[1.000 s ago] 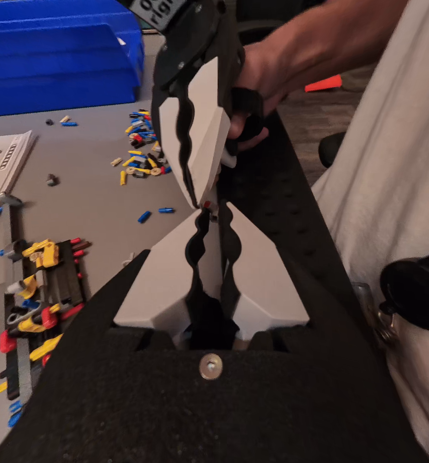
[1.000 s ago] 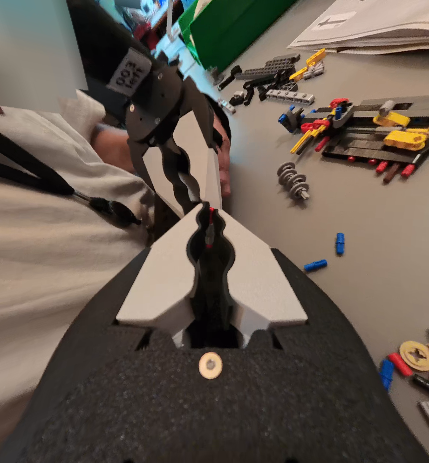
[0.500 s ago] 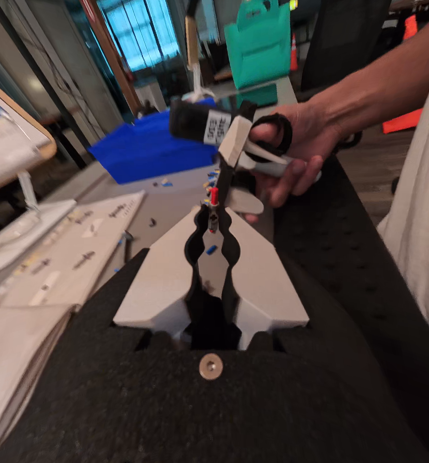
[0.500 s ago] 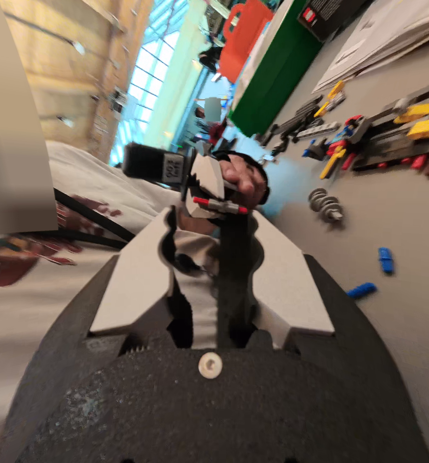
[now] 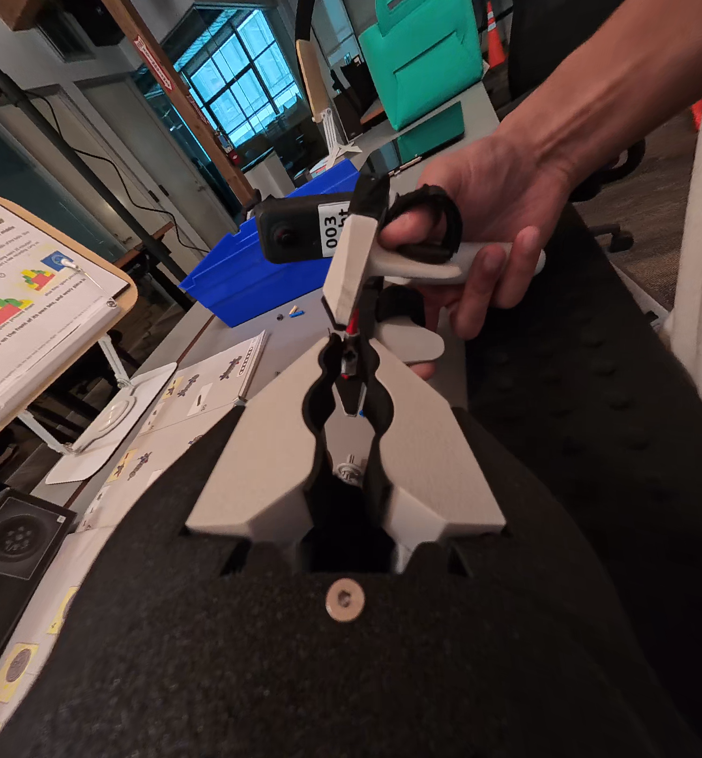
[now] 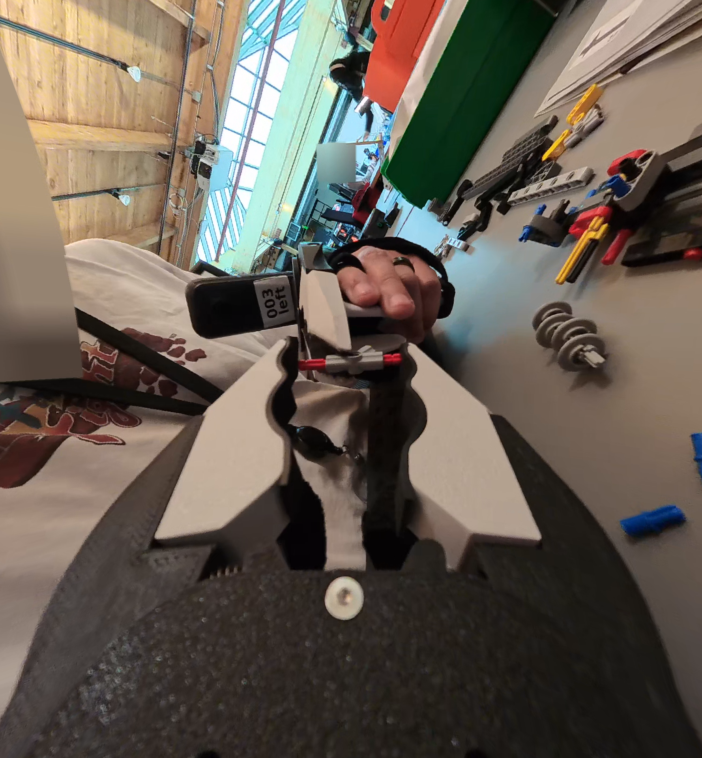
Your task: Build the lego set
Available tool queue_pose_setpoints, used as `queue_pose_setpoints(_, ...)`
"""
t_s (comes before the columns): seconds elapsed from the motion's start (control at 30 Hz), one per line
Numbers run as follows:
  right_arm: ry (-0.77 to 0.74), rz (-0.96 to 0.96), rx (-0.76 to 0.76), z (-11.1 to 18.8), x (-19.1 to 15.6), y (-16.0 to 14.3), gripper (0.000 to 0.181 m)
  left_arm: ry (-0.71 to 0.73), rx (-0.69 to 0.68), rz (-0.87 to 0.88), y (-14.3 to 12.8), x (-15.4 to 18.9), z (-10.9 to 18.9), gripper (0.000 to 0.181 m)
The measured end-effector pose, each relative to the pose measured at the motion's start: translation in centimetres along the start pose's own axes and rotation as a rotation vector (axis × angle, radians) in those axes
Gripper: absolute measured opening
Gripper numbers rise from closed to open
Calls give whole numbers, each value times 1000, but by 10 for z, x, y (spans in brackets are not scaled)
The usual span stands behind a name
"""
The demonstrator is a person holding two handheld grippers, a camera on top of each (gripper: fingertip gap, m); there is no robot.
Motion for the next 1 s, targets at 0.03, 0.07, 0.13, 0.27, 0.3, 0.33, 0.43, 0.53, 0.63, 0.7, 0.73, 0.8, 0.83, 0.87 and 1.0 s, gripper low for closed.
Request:
queue_pose_setpoints(0.03, -1, 5, -1, 0, 0, -1, 48, -1, 0, 2, 0, 0, 0, 6)
queue_pose_setpoints(0.07, 0, 12, 3, 0, -1, -1, 48, -2, 3, 6, 1, 0, 0, 6)
queue_pose_setpoints(0.13, -1, 23, 3, 0, -2, -1, 48, -2, 5, 8, 1, 0, 1, 6)
queue_pose_setpoints(0.27, -7, 38, 7, 0, -2, -1, 48, 7, 0, 7, 2, 0, 0, 6)
queue_pose_setpoints(0.3, -8, 37, 7, 0, -2, -1, 47, 8, -1, 7, 2, 0, 0, 6)
queue_pose_setpoints(0.33, -6, 38, 8, 0, -2, -1, 47, 9, 0, 6, 2, 0, 0, 6)
queue_pose_setpoints(0.43, -7, 44, 8, 1, -2, -1, 42, 11, 10, 1, 3, 0, 0, 6)
queue_pose_setpoints(0.53, -10, 49, 11, 1, -2, -1, 42, 13, 10, 2, 3, 0, 0, 6)
queue_pose_setpoints(0.63, 7, 33, 15, 1, -1, 0, 42, 9, 17, 19, 3, -1, 0, 6)
queue_pose_setpoints(0.7, 50, 14, 15, 1, -3, 0, 42, 3, 43, 41, 6, -1, 1, 6)
queue_pose_setpoints(0.73, 98, -23, 14, 1, -3, 0, 43, 0, 62, 64, 7, -2, 1, 6)
queue_pose_setpoints(0.8, 154, -87, 40, 0, -1, 1, 42, -10, 75, 123, 7, -5, 2, 7)
queue_pose_setpoints(0.83, 199, -112, 52, -1, -3, 2, 43, -19, 89, 157, 8, -7, 3, 8)
queue_pose_setpoints(0.87, 259, -147, 67, -3, -4, 3, 43, -23, 109, 190, 9, -10, 4, 8)
queue_pose_setpoints(1.0, 384, -297, 109, -11, 2, 3, 42, -61, 109, 294, 6, -18, 9, 7)
Point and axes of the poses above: each gripper's, where its closed fingertips meet, z back along the fingers, y out of its top, x = y × z across the jaws, the point moved 8 cm from there along z, back along the fingers, and after that the axes turned 2 degrees about -y, right-handed, at the moved point
